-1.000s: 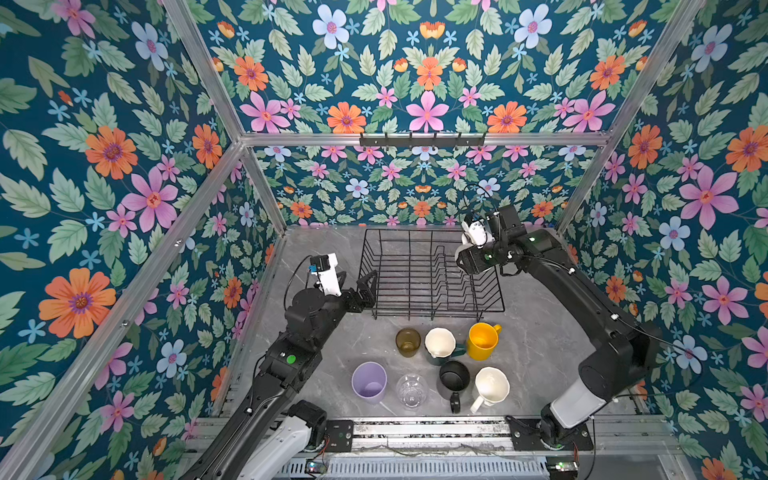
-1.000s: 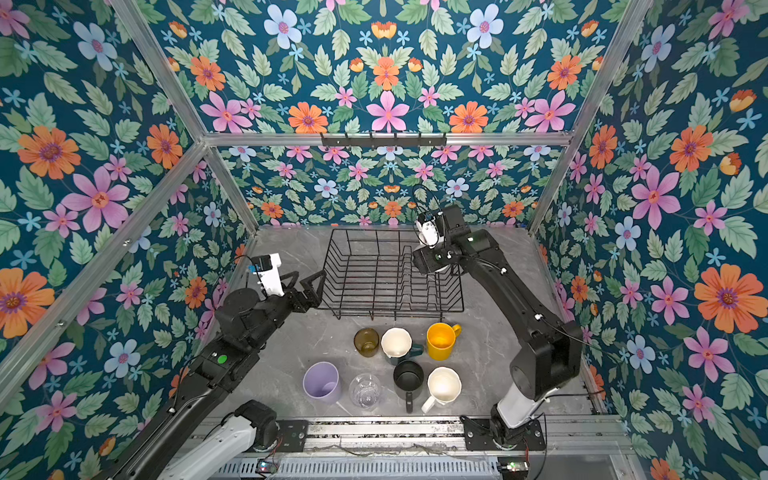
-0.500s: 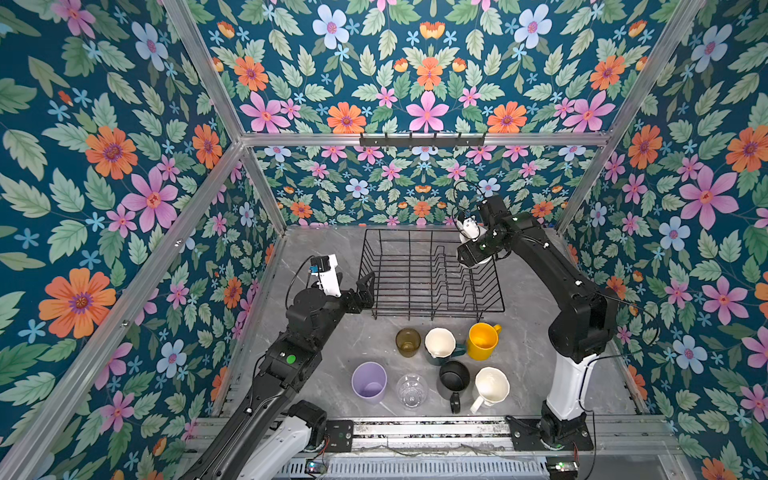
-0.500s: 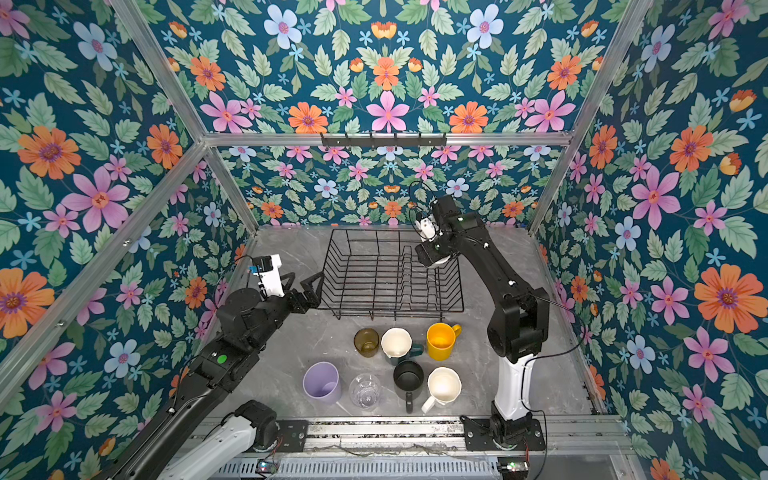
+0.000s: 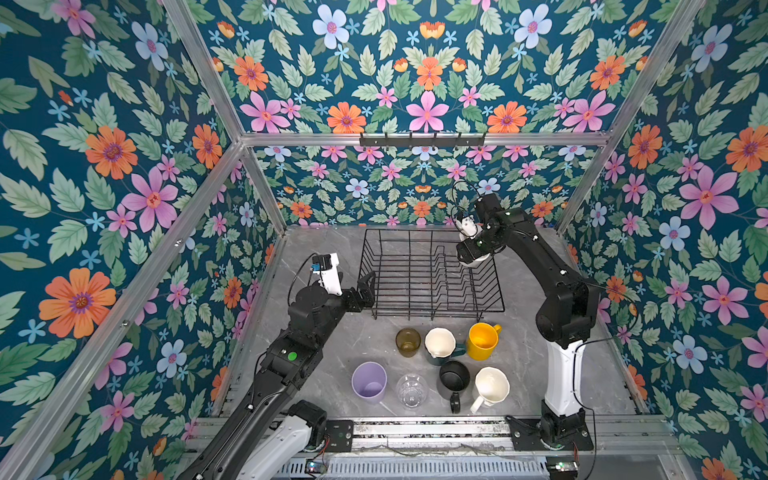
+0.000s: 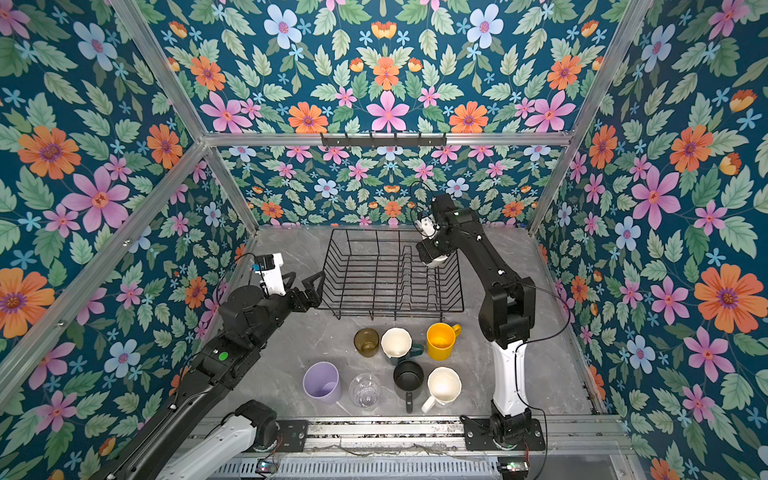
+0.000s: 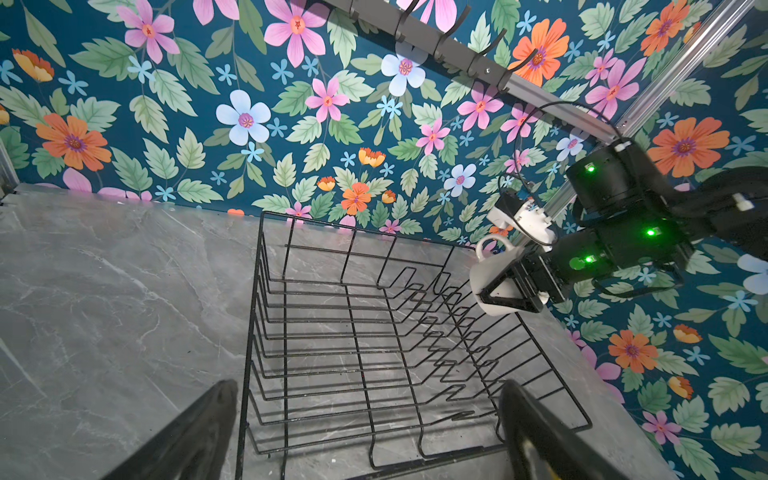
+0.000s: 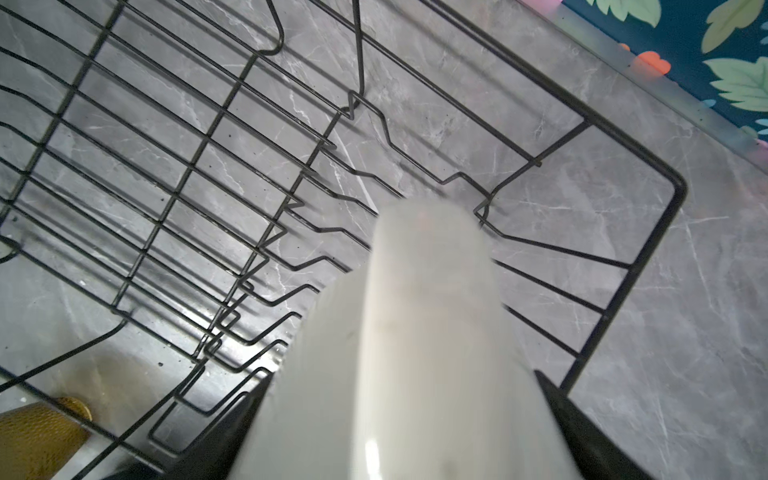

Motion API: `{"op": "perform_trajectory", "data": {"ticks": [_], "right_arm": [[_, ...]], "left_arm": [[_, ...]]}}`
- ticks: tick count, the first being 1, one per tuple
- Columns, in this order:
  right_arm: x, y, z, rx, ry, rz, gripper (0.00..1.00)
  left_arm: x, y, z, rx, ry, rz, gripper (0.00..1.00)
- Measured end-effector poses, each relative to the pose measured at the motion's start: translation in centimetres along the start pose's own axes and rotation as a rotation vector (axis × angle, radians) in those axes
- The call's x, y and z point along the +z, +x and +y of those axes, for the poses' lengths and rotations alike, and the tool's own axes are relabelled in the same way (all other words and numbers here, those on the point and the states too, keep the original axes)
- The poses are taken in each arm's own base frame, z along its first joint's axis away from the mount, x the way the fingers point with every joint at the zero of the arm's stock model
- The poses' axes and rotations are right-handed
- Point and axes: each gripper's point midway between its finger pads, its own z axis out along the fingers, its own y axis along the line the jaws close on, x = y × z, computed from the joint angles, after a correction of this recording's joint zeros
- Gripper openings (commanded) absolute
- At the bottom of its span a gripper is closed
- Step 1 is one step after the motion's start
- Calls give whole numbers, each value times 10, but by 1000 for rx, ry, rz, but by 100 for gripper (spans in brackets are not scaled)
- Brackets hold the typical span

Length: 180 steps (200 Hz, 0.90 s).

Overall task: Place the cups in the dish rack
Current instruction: 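Lower the white mug with the right gripper into the rack's far corner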

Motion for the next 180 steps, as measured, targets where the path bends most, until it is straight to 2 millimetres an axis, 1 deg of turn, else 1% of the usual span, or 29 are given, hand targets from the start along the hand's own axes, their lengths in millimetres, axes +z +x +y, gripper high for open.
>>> {"op": "perform_trajectory", "data": {"ticks": [34, 88, 115, 180], "right_arm": [[16, -2, -4, 0, -1, 26, 0], [32, -13, -18, 10, 30, 25, 0], [42, -14, -18, 6, 25, 40, 0], [66, -6, -17, 10, 11, 90, 0]], "left_arm": [[0, -1, 0, 0, 0, 0, 100], [0, 0, 0, -1, -1, 1, 100], [0, 1, 1, -1, -4, 5, 100], [0, -1, 1, -11, -7, 3, 100]]}}
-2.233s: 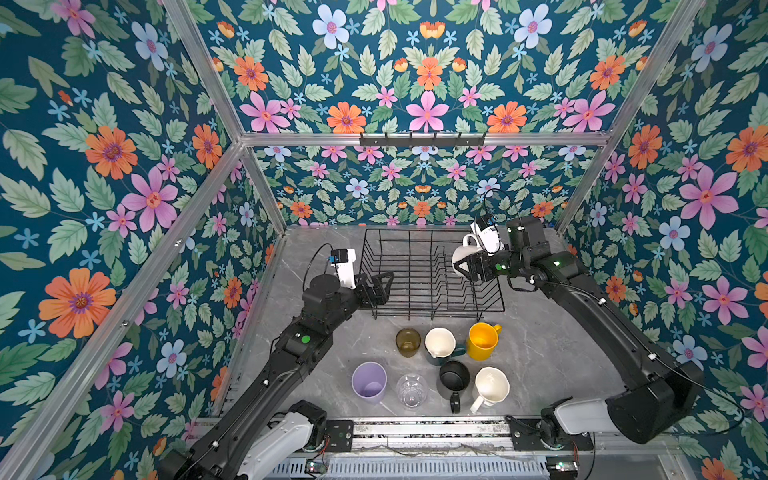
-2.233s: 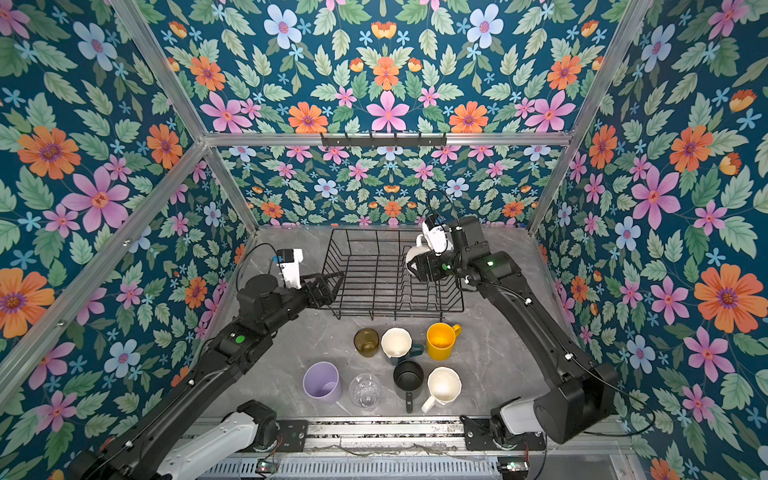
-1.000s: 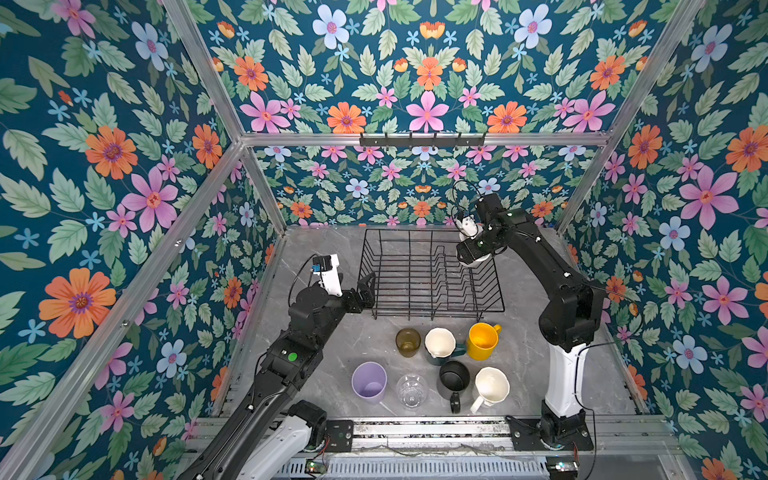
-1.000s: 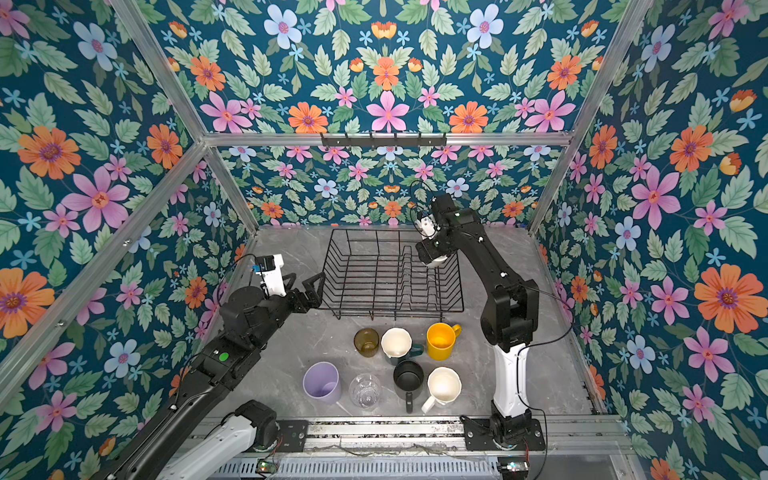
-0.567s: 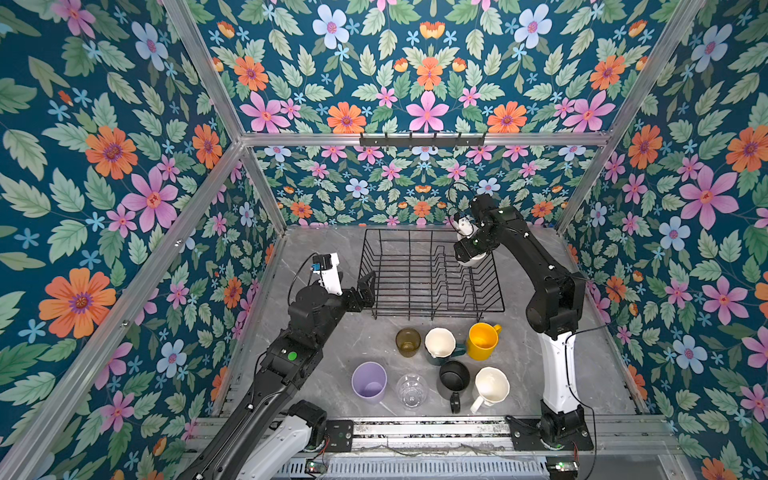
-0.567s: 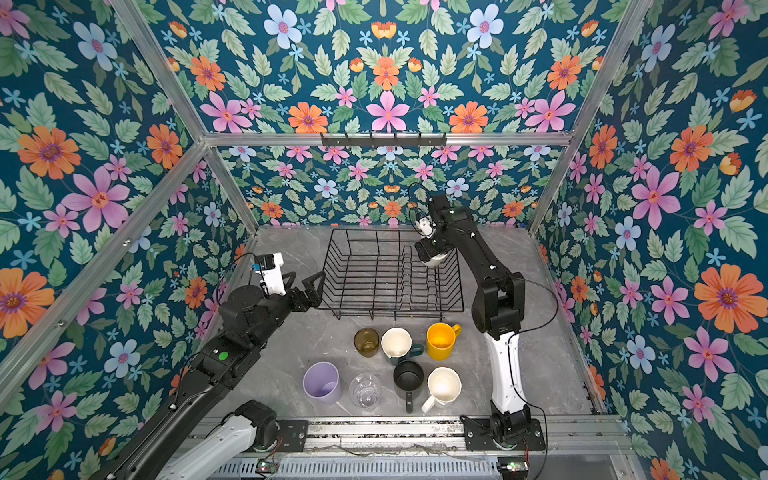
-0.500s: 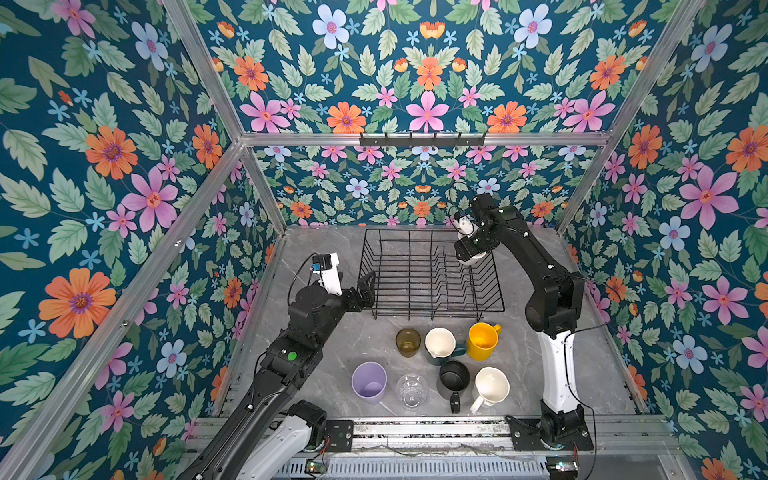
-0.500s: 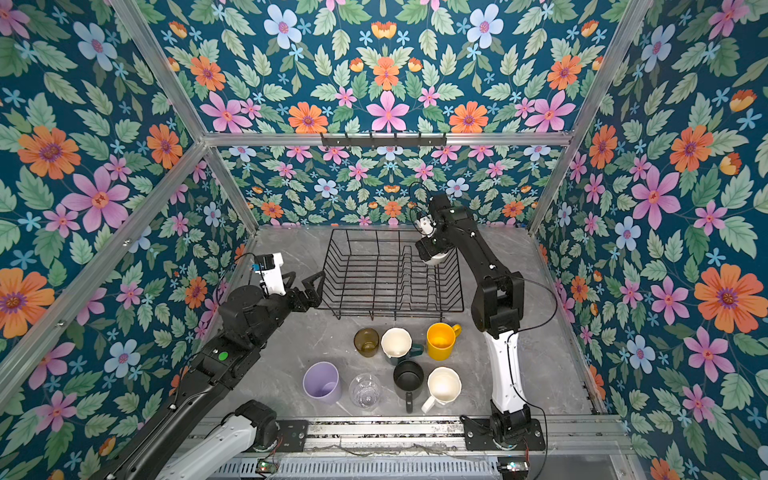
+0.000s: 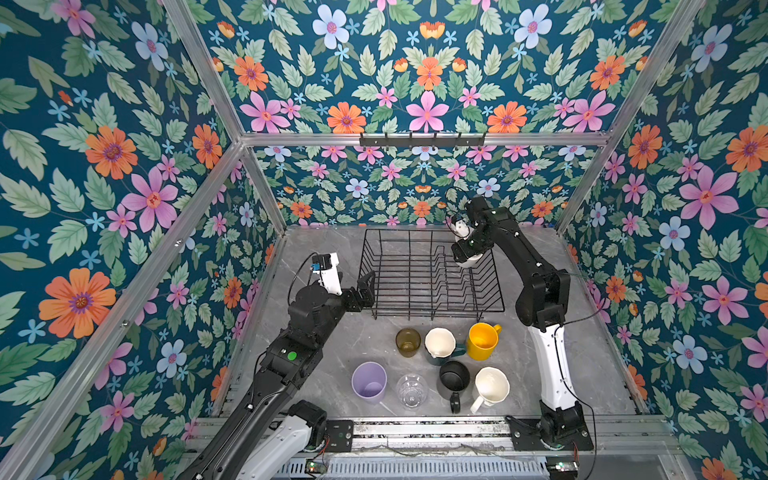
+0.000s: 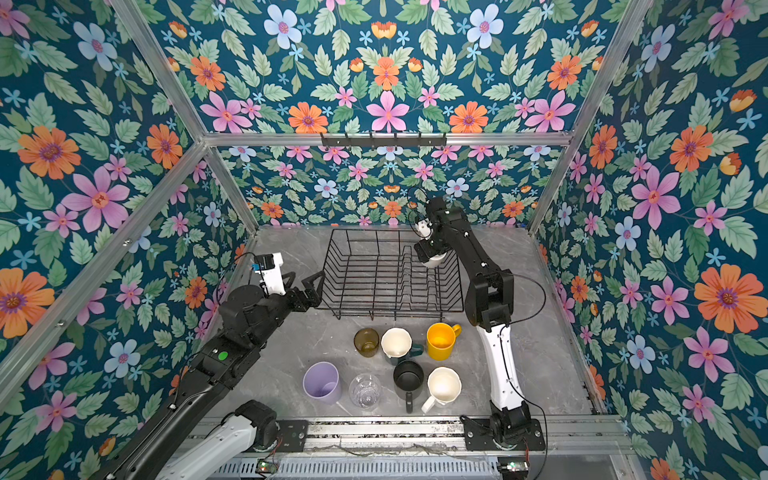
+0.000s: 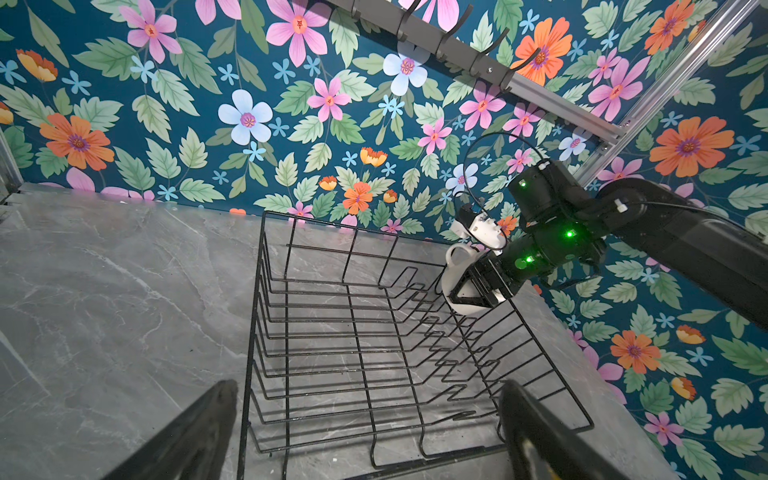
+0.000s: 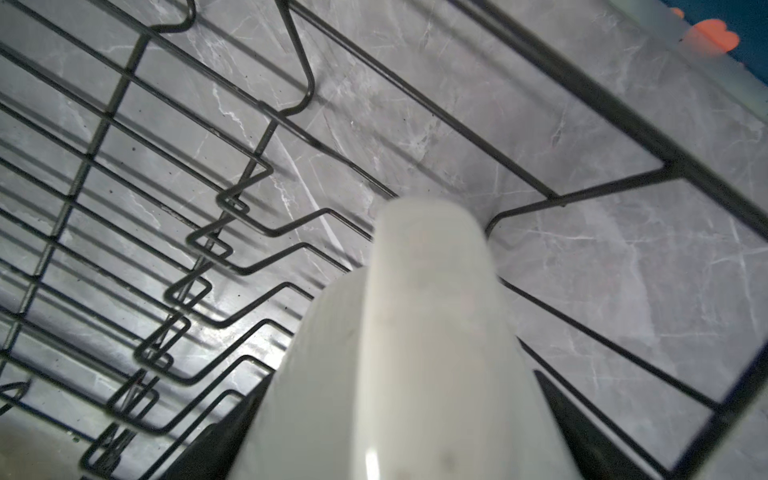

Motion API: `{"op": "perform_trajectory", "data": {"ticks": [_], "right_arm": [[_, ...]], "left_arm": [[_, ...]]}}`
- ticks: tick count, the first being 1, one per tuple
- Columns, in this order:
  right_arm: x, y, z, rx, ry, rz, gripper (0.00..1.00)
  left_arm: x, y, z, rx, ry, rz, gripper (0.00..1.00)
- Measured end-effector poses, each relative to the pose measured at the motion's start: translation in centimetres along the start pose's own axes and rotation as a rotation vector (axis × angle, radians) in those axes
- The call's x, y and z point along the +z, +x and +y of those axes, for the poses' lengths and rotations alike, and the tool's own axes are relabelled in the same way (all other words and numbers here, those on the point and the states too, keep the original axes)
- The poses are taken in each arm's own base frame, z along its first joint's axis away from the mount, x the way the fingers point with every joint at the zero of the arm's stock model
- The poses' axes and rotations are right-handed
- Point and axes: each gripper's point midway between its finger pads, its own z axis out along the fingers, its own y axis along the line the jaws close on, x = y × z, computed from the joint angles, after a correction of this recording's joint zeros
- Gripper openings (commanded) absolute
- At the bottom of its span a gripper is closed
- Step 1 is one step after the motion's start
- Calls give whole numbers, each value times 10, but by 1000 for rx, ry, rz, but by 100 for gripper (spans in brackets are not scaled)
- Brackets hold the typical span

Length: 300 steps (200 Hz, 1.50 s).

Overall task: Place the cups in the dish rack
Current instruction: 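Lower the white mug with the right gripper into the rack's far corner, then open the right gripper to release the white mug and lift away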

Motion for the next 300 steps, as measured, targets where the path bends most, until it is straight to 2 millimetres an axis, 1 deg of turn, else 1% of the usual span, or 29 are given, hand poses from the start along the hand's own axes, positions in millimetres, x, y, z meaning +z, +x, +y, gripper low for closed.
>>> {"op": "perform_trajectory", "data": {"ticks": [20, 45, 88, 103, 129, 142, 164, 209, 231, 241, 300], "right_arm": [[9, 4, 1, 1, -6, 18, 0], [16, 6, 2, 5, -14, 30, 0], [26, 9, 2, 9, -18, 44, 34], [29, 10, 2, 10, -20, 51, 44], [33, 12, 3, 10, -22, 60, 55], [35, 13, 3, 10, -23, 65, 63], [36, 14, 5, 8, -25, 70, 71], [36, 14, 5, 6, -25, 70, 81], [36, 14, 6, 5, -26, 70, 83], [36, 14, 6, 6, -26, 71, 89], [40, 18, 10, 4, -38, 82, 93]], "left_arm": [[0, 0, 0, -6, -1, 1, 100], [1, 1, 0, -7, -2, 3, 100], [1, 1, 1, -7, -5, 3, 100], [0, 1, 1, -7, -5, 3, 100], [0, 1, 1, -8, -5, 2, 100], [0, 1, 1, -8, -6, 2, 100], [0, 1, 2, -11, -9, 0, 100], [0, 0, 3, -11, -15, -2, 100], [-1, 0, 4, -12, -19, -2, 100], [-2, 1, 4, -14, -20, -1, 100], [-2, 3, 7, -13, -32, 6, 100]]}}
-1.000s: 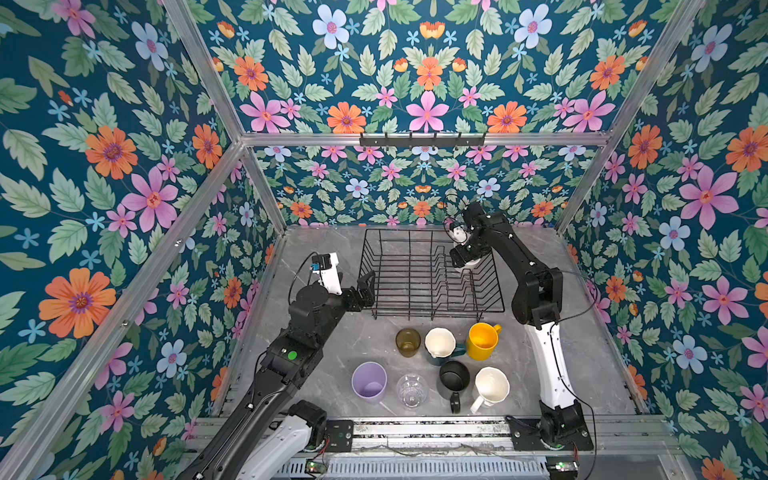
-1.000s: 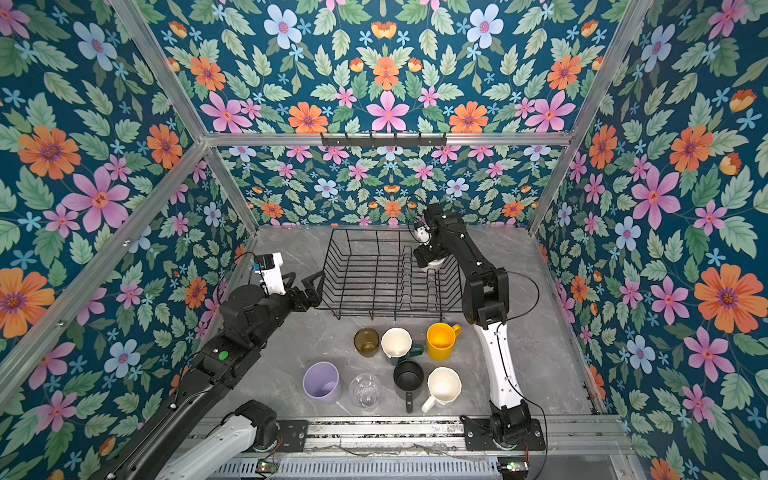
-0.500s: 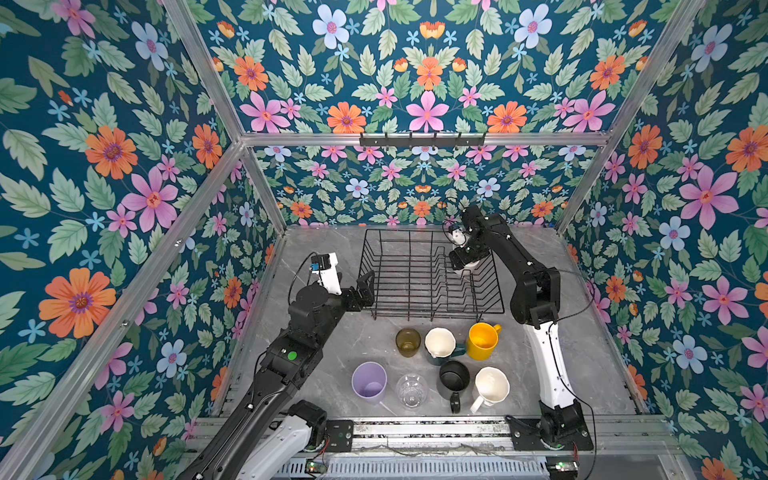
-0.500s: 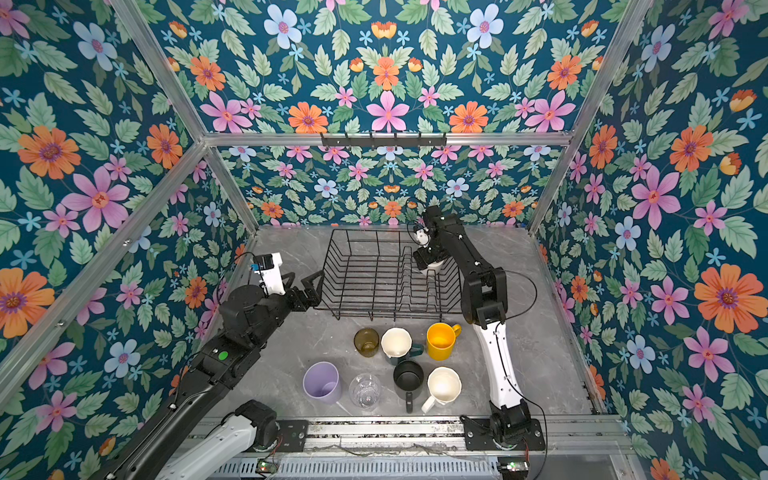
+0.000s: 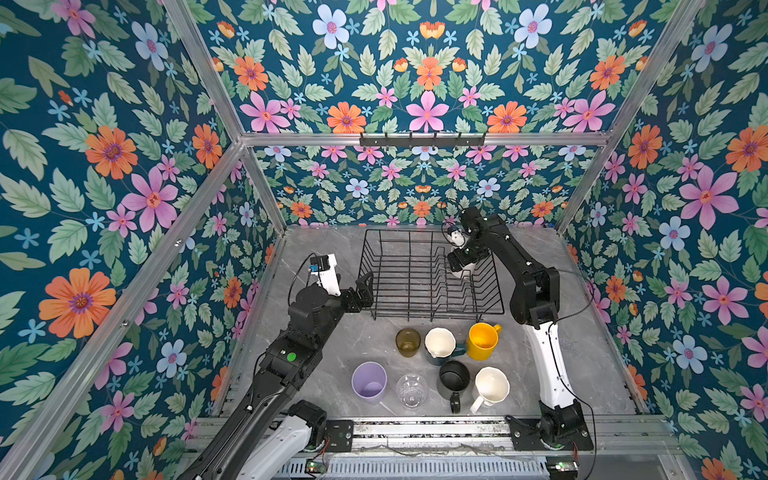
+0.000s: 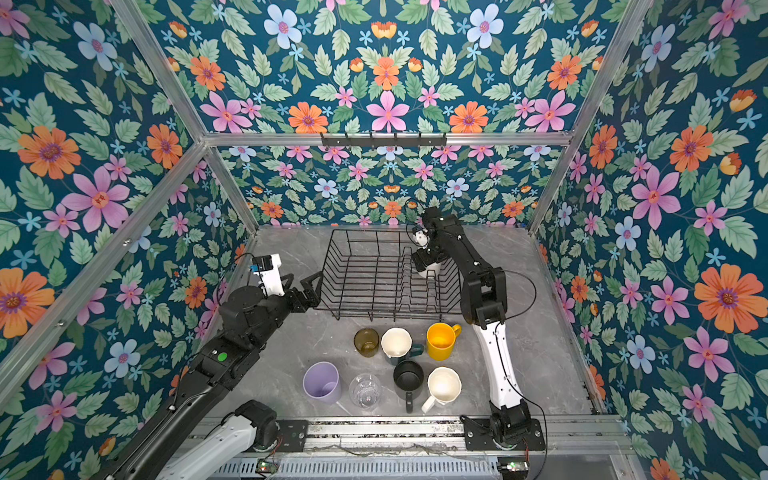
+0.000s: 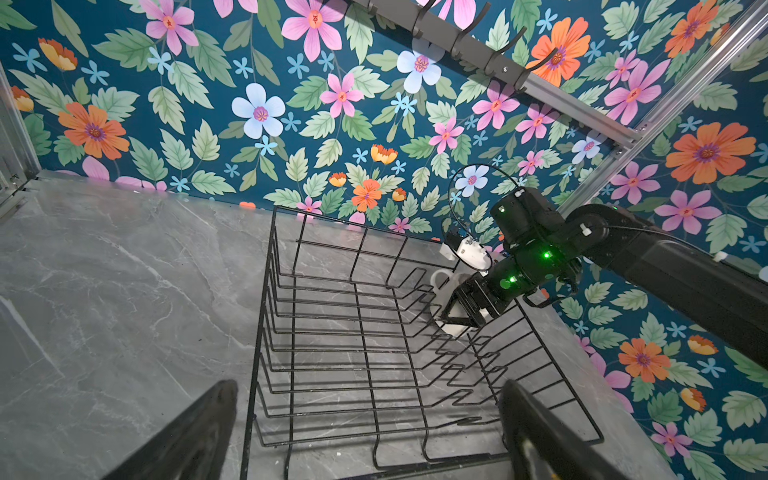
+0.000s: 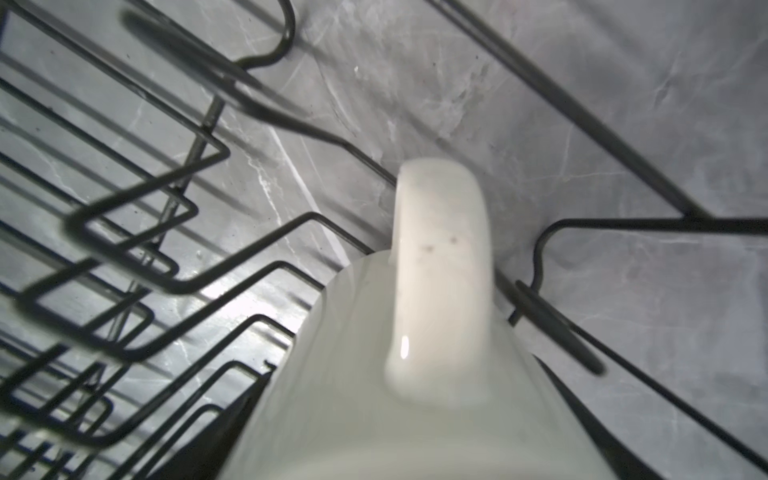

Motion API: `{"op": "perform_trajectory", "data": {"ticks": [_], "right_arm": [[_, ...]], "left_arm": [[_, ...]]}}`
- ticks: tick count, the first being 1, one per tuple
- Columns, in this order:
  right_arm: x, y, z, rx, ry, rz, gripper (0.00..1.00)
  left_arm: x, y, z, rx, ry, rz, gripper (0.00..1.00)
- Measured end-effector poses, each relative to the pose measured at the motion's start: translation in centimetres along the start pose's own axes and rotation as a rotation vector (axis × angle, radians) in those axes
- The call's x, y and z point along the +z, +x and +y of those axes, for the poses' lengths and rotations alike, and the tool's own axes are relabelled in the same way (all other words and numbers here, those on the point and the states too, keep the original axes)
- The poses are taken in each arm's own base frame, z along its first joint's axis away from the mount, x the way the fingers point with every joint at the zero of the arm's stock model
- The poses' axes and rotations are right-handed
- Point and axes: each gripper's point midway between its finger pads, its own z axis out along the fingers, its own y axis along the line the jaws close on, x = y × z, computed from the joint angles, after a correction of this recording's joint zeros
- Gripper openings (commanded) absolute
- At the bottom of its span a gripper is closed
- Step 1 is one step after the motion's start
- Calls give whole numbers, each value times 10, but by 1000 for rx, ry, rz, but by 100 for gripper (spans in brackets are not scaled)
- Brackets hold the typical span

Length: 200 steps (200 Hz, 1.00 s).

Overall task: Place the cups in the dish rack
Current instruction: 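Open the right gripper to release the white mug and lift away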

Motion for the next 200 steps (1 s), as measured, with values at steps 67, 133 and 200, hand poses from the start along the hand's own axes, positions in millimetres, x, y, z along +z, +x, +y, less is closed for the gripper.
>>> {"op": "perform_trajectory", "data": {"ticks": [67, 133, 200], "right_arm": [[-36, -8, 3, 31, -5, -65, 94], [-115, -12, 15, 147, -26, -260, 94], [-154, 18, 57, 183, -52, -377, 93]], "left_arm": [[-2, -2, 2, -1, -13, -8, 100], [-8, 5, 8, -19, -37, 17, 100], [-25, 24, 17, -61, -72, 107, 98]]}}
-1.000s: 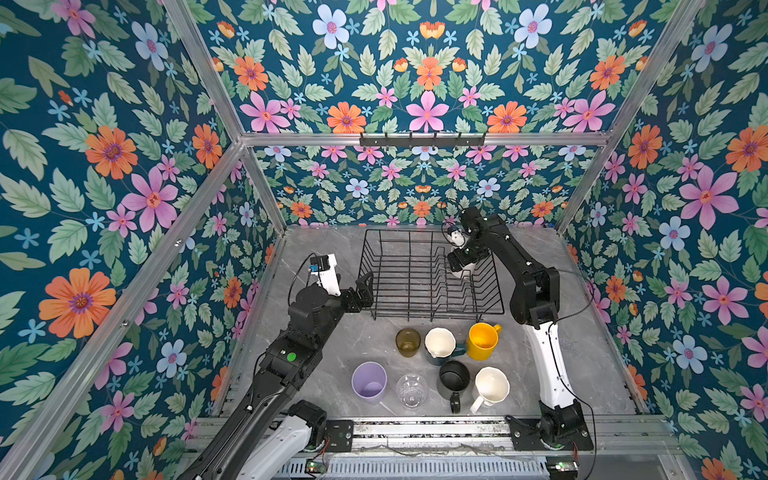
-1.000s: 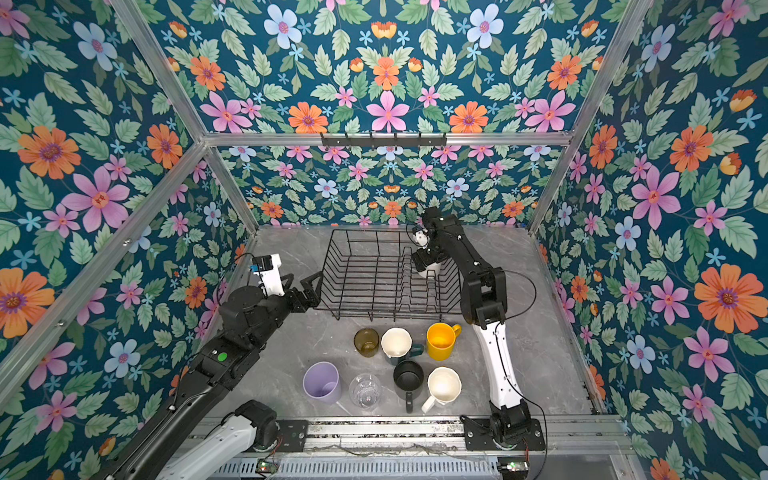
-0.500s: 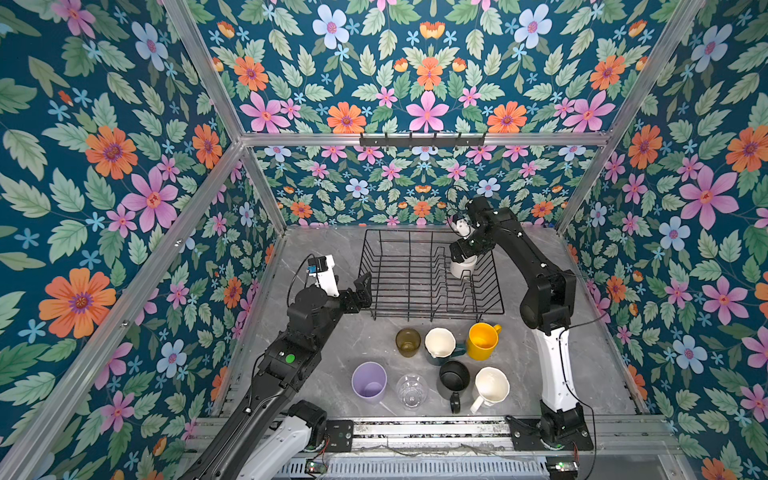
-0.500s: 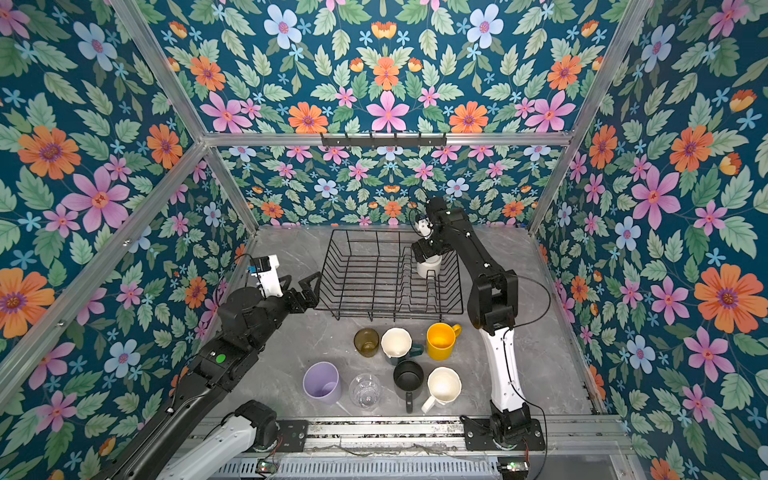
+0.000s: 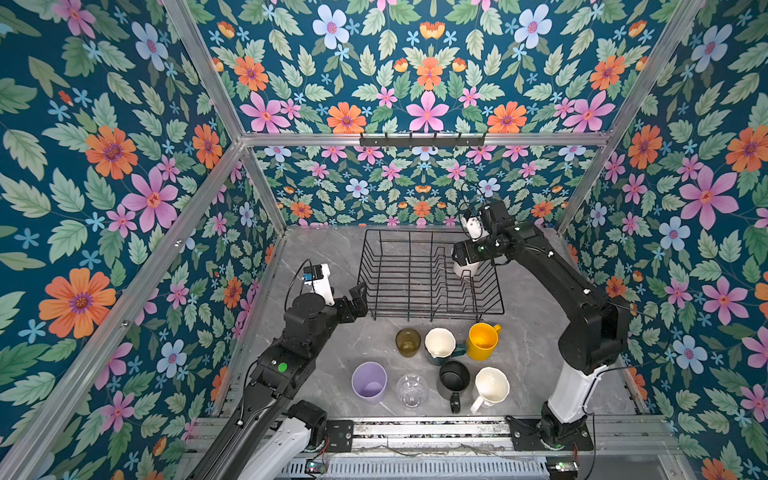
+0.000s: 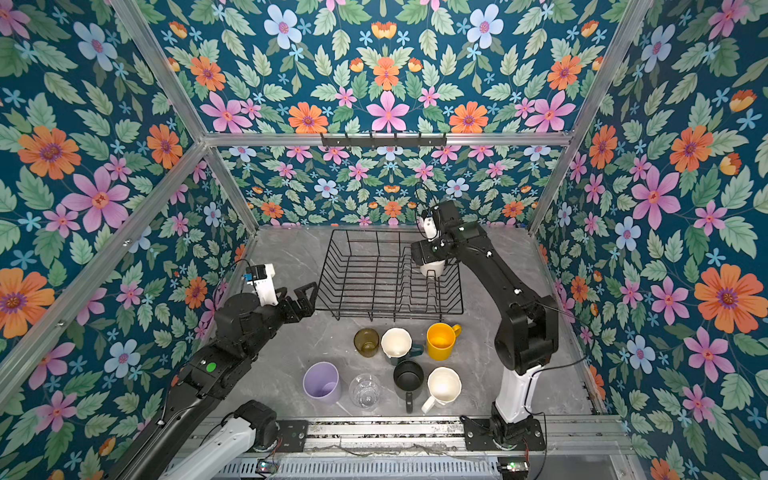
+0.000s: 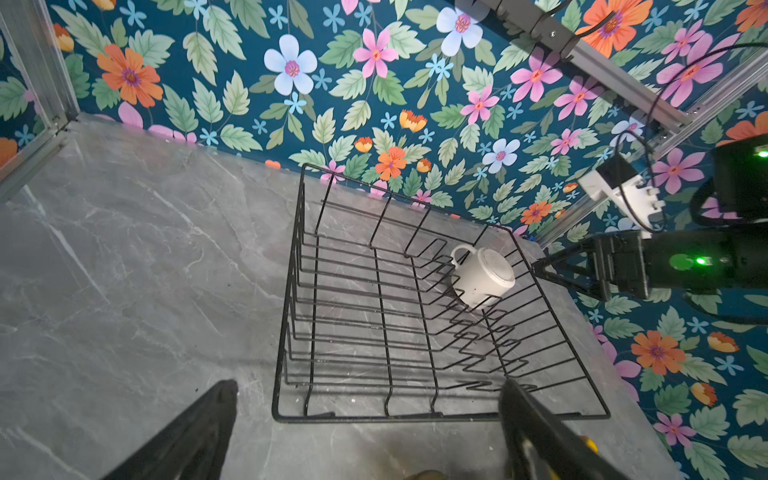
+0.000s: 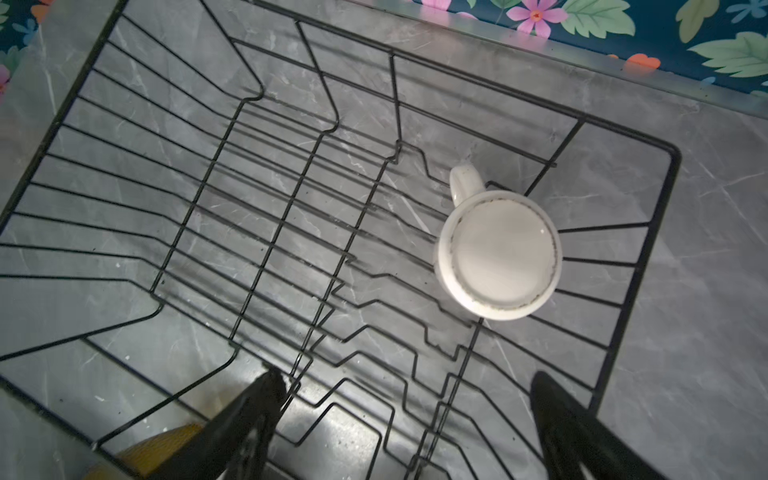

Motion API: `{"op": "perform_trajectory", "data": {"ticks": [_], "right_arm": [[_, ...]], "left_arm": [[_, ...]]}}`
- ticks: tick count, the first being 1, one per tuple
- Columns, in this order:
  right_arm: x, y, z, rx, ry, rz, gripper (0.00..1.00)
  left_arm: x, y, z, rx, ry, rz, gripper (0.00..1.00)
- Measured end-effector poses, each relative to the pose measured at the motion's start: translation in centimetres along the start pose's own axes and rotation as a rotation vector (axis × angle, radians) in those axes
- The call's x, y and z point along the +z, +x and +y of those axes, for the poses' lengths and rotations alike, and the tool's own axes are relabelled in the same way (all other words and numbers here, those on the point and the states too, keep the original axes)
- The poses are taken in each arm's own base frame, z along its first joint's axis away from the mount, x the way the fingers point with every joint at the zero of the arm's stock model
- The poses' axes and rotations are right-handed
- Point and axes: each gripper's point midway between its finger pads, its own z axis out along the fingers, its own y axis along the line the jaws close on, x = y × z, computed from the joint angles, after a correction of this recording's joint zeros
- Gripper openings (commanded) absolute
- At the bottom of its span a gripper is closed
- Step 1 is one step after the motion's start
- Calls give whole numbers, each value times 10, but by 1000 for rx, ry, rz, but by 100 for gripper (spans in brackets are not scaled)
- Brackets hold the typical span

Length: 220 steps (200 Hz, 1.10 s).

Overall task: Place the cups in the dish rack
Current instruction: 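Open the right gripper to release the white mug and lift away, then grasp the lavender cup with the left gripper while the right gripper hovers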

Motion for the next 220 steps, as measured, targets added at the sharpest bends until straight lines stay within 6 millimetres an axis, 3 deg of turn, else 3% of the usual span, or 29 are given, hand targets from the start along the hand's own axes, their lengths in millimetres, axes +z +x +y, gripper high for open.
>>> {"op": "perform_trajectory", "data": {"ticks": [68, 138, 171, 220], "right_arm": [[-33, 27, 32, -13, -29, -69, 93], [-43, 42, 33, 11, -40, -87, 93], [-44, 44, 34, 20, -49, -93, 93], [-44, 50, 36, 29, -63, -84, 93]], "left_arm": [[-30, 48, 7, -47, -5, 245, 91], [-51, 137, 16, -136, 4, 620, 79], [-68, 153, 17, -151, 8, 702, 76], [-77, 179, 26, -164, -20, 809, 70]]}}
